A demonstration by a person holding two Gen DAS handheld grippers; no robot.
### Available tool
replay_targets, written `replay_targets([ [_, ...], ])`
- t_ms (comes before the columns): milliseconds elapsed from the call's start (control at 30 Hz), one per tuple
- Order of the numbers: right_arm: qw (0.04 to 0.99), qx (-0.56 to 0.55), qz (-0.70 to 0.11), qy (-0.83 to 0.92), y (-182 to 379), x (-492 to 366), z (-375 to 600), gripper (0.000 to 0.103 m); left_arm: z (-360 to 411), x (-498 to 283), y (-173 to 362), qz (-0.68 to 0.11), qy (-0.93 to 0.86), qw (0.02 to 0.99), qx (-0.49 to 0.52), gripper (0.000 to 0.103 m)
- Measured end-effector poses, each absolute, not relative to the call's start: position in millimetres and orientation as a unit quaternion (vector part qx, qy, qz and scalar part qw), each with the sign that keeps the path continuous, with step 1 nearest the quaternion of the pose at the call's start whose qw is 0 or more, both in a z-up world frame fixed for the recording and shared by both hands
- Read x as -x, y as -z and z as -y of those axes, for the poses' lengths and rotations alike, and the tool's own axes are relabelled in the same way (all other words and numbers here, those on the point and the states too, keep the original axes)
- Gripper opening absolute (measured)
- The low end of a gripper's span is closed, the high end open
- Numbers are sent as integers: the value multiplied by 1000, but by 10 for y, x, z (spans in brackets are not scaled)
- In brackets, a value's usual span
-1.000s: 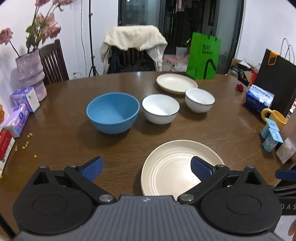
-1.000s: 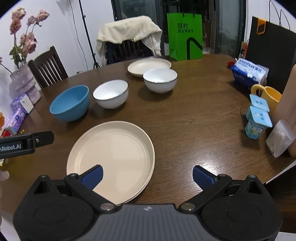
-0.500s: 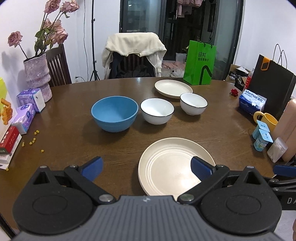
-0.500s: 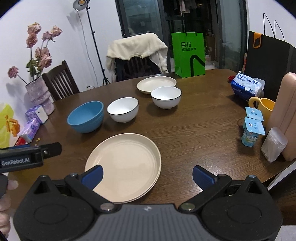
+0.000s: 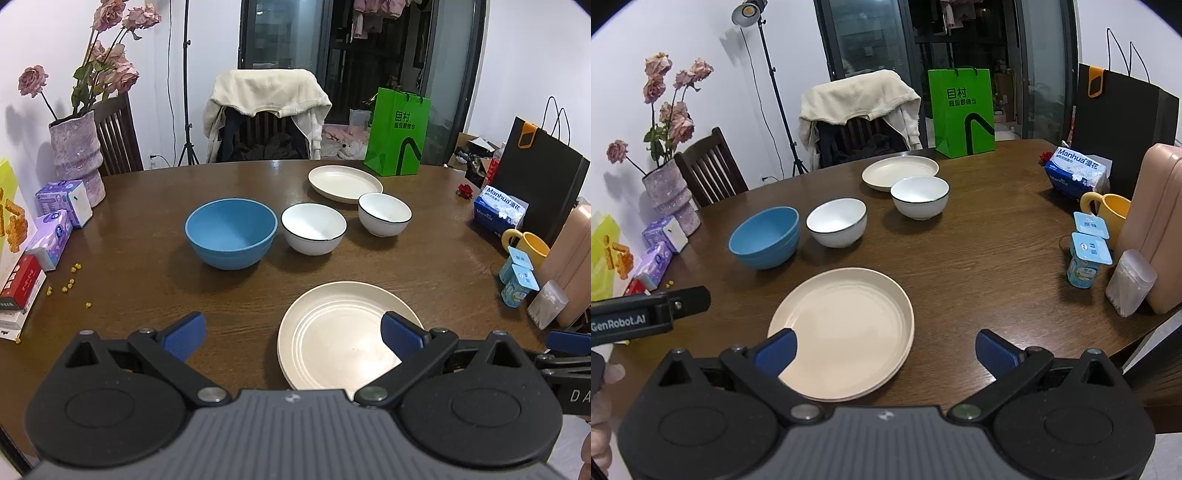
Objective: Organize plates and bowls
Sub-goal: 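Move both grippers past the bowls toward the last beige plate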
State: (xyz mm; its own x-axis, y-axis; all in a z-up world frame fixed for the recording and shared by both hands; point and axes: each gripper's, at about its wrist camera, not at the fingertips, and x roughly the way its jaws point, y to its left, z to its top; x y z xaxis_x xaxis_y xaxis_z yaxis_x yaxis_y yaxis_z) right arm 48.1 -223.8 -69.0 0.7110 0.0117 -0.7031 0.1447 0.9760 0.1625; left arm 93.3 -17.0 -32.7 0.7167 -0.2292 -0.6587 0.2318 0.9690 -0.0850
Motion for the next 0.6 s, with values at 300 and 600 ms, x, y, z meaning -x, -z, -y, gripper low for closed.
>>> replay_targets([
  [300,926,-108,-359,37,550,-610,2240,103,143,-1120,271,-351,133,927,5,103],
  [600,928,-110,-356,18,475,-846,2215,103,112,-1353,248,-345,147,927,15,103],
])
